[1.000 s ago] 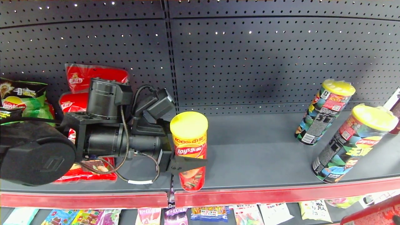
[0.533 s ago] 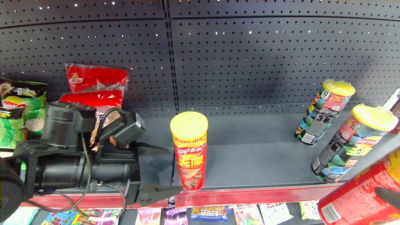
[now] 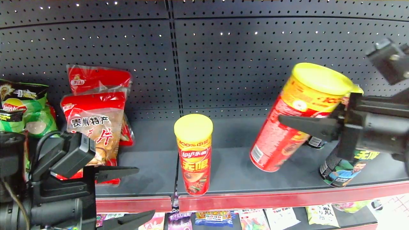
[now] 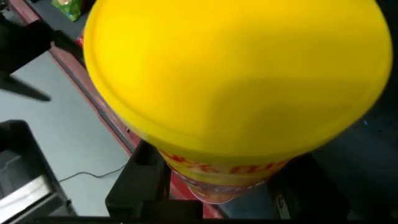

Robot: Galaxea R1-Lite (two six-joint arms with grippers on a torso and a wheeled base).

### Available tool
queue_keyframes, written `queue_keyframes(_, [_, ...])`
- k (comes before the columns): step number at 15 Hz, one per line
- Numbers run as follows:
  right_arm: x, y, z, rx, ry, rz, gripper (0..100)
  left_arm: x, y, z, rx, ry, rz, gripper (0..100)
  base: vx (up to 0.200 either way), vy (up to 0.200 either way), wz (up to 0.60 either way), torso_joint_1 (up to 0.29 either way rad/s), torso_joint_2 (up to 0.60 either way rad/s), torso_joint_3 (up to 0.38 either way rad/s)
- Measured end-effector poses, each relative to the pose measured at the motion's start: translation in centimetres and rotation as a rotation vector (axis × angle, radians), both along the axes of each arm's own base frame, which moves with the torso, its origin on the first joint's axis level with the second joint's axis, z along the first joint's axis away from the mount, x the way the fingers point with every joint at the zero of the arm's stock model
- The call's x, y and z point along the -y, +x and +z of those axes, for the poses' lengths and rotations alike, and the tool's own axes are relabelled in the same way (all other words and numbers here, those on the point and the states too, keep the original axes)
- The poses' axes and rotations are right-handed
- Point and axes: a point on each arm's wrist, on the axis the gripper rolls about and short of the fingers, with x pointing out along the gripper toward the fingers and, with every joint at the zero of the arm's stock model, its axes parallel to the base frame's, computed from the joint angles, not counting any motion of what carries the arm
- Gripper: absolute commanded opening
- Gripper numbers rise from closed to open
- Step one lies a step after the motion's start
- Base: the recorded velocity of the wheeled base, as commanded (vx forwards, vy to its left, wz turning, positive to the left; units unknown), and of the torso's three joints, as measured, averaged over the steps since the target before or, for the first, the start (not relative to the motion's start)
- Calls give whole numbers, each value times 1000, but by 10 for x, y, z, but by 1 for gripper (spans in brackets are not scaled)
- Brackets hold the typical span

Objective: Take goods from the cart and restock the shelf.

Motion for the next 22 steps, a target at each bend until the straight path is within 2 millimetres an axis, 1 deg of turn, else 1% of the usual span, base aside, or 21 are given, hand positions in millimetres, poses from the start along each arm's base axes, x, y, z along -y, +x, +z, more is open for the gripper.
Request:
queue_keyframes(3, [-38, 43, -7, -15, -13, 36, 0, -5, -11, 5, 30, -15, 23, 100, 0, 0, 0, 0, 0, 0])
queue_keyframes(7, [-76, 90, -12, -1, -32, 55, 0, -10, -20, 4, 51, -14, 42, 100, 0, 0, 0, 0, 0, 0])
queue_keyframes(9, [-94, 111, -18, 7, -43, 64, 0, -12, -25, 3, 52, -8, 54, 100, 0, 0, 0, 0, 0, 0])
queue_keyframes(11, [-107, 125, -27, -2, -52, 71, 0, -15, -31, 2, 36, 2, 60, 100, 0, 0, 0, 0, 0, 0])
queue_keyframes(15, [-122, 144, -45, -37, -81, 73, 0, -18, -37, 4, 45, -2, 61, 100, 0, 0, 0, 0, 0, 0])
queue_keyframes(19, [-133, 159, -49, -27, -74, 70, 0, -18, -39, 4, 52, -5, 63, 100, 0, 0, 0, 0, 0, 0])
queue_keyframes(22, [-139, 167, -59, -39, -83, 70, 0, -18, -39, 4, 54, -3, 67, 100, 0, 0, 0, 0, 0, 0])
